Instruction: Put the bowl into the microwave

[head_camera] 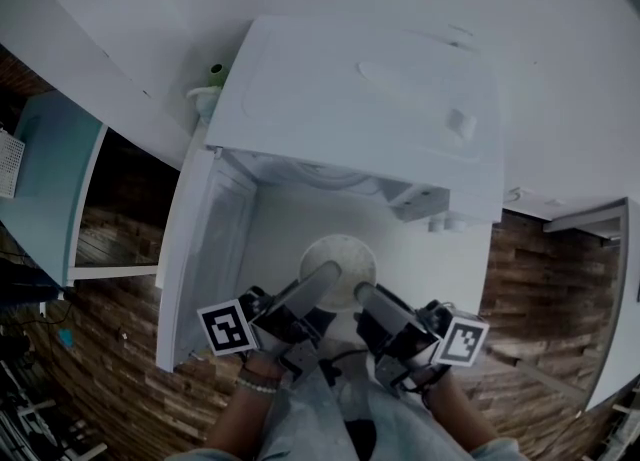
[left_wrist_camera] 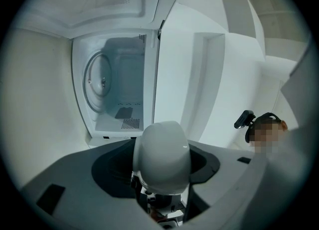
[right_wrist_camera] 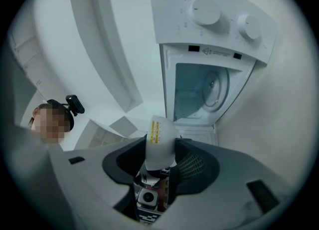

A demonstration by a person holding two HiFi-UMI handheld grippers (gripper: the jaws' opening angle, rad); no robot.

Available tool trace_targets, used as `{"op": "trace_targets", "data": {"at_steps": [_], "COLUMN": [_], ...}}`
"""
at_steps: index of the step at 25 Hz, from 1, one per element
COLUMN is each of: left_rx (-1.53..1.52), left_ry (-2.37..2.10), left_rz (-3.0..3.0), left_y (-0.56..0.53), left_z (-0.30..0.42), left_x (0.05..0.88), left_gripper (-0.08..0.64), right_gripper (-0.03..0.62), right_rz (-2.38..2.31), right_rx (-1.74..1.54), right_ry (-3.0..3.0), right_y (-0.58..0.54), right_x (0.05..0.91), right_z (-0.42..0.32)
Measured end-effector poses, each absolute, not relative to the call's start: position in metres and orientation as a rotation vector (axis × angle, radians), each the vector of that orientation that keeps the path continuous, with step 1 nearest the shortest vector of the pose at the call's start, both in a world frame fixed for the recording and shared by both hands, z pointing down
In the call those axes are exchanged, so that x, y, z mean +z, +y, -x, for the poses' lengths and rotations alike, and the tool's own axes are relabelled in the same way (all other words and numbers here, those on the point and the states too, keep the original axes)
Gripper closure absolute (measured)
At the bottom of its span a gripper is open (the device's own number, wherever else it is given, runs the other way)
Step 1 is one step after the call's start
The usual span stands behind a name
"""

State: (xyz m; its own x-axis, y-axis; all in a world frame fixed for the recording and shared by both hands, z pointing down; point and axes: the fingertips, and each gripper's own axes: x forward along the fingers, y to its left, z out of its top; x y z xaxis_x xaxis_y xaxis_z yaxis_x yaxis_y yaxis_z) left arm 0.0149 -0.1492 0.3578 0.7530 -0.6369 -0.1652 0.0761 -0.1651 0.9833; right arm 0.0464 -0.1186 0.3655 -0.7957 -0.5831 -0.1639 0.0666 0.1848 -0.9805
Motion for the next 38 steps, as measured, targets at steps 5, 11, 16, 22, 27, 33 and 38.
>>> {"op": "trace_targets", "data": {"at_steps": [5,11,16,22,27,33,38], "left_rx": [-0.673,-0.669,-0.650,-0.651,-0.679,-0.691,-0.715], "left_ry": [-0.448,-0.466,-0.503,-0.531,-0.546,-0.566,-0.591], "left_rz": [-1.634,-1.634,-1.626,-1.619,-1.601,-1.595,-1.576], "left_y": [-0.152,-0.156,-0.162,-0.163,-0.159,-0.155,-0.160], "left_z": [-0.014,-0.014,-0.011,-0.004,0.002,0.008,0.013], "left_x": [0.359,0.364,0.374,0.380,0.387,0.397,0.408], "left_gripper": [0.310,0.282,0.270,0.267,0.274,0.351,0.396], "right_gripper": [0.411,0.413,0.413,0.413,0.413,0.413,0.413], "right_rz": [0.466,0.477,0.481,0.502,0.516,0.534,0.549], "right_rx": [-1.667,-1.689,-1.694,-1.691,-1.693,-1.729,-1.732], "right_ry": [1.921,1.892,1.863,1.836,1.820,1.771,1.803], "right_y": [-0.125,-0.131,-0.137,-0.147,-0.156,-0.160,-0.166], "right_x": [0.367,0.374,0.379,0.383,0.388,0.402,0.414], "right_z": [-0.048,-0.050,-0.055,-0.063,-0.065,-0.063,-0.058]}}
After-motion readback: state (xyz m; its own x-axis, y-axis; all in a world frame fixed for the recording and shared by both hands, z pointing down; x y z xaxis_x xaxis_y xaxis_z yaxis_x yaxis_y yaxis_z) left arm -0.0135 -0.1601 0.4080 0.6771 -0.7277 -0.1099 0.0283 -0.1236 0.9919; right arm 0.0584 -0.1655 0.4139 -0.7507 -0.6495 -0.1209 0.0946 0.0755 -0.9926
